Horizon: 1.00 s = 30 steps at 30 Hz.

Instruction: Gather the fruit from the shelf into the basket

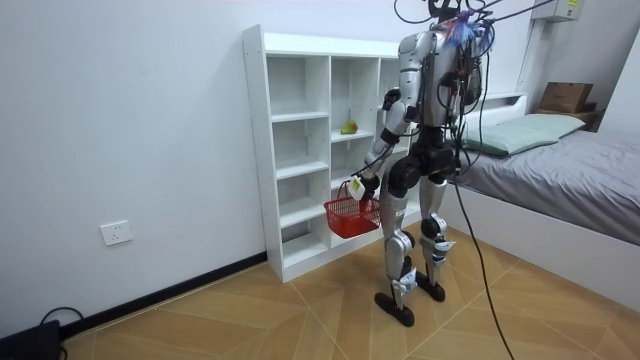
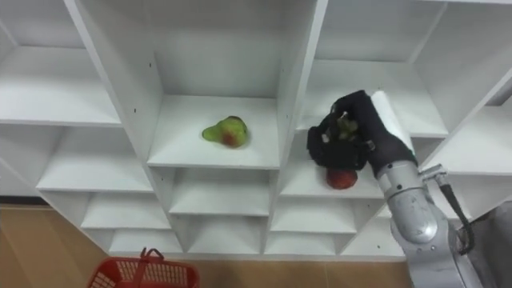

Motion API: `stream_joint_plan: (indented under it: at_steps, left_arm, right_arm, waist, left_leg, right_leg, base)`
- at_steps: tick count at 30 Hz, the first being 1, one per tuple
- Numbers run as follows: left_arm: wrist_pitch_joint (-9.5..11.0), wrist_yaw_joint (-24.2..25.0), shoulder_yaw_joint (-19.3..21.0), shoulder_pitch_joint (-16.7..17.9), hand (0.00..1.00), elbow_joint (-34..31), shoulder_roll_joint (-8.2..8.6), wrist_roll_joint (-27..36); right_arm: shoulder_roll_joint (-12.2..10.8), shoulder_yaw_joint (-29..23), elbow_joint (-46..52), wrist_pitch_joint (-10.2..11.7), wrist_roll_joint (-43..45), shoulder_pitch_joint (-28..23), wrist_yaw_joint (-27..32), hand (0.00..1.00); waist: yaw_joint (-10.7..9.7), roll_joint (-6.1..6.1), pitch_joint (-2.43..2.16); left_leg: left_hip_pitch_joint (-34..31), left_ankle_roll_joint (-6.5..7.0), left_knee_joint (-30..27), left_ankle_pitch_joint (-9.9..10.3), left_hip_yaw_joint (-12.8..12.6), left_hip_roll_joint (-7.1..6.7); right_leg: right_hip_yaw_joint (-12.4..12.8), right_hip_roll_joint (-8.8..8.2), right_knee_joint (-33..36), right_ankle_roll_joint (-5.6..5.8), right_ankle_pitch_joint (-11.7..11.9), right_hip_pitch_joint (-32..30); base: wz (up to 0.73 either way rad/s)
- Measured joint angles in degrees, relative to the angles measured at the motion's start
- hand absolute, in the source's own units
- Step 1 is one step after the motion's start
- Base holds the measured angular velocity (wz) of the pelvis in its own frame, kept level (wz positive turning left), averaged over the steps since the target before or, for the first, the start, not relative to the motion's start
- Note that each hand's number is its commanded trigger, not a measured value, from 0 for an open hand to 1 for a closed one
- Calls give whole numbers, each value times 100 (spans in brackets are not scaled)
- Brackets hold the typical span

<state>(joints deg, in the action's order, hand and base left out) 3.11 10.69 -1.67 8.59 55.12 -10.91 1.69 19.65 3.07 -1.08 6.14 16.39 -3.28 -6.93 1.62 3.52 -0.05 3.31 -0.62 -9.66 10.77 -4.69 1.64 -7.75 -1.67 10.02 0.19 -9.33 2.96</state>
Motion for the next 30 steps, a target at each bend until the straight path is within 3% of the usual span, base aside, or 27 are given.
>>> stream_joint_plan:
  at_steps: [4,11,15,18,25,30]
  left_arm:
    - [74,18,-33,-26,100,0,2,-5]
    - [112,122,-162,-78,100,-10,11,-2]
    - [122,87,-262,-248,100,-4,15,2]
    - [122,82,-324,-355,100,-12,40,-8]
    - [165,151,-481,-425,100,-764,133,-16]
    - [229,148,-719,-478,100,-908,194,-16]
  right_arm:
    - [-46,66,35,-19,19,-158,-361,100]
    - [-509,168,691,-78,110,-354,-723,100]
    - [-603,297,691,-78,94,-358,-921,100]
    - [-618,358,690,-78,-33,-361,-931,100]
    - [-678,605,683,-78,-11,-364,-1005,100]
    - [-675,903,612,-74,-10,-365,-1088,100]
  waist:
    - [4,-37,29]
    - [0,-98,24]
    - [-5,-131,46]
    - [-3,-190,65]
    - [12,-263,23]
    - [9,-273,26]
  left_leg:
    - [-25,0,-4,0,-8,-1]
    - [-71,1,0,0,-75,2]
    - [-72,1,4,0,-90,3]
    - [-80,1,6,0,-119,9]
    - [-192,2,-47,0,-126,14]
    - [-193,2,-50,0,-136,21]
  right_leg:
    - [18,1,-2,0,0,-13]
    - [110,8,-19,0,1,-95]
    - [139,11,-17,0,1,-103]
    - [157,16,-1,1,3,-129]
    - [151,11,79,-4,6,-256]
    - [154,16,77,-9,9,-270]
  base:
    - [0]
    - [-6]
    - [-1]
    - [-3]
    - [-1]
    - [0]
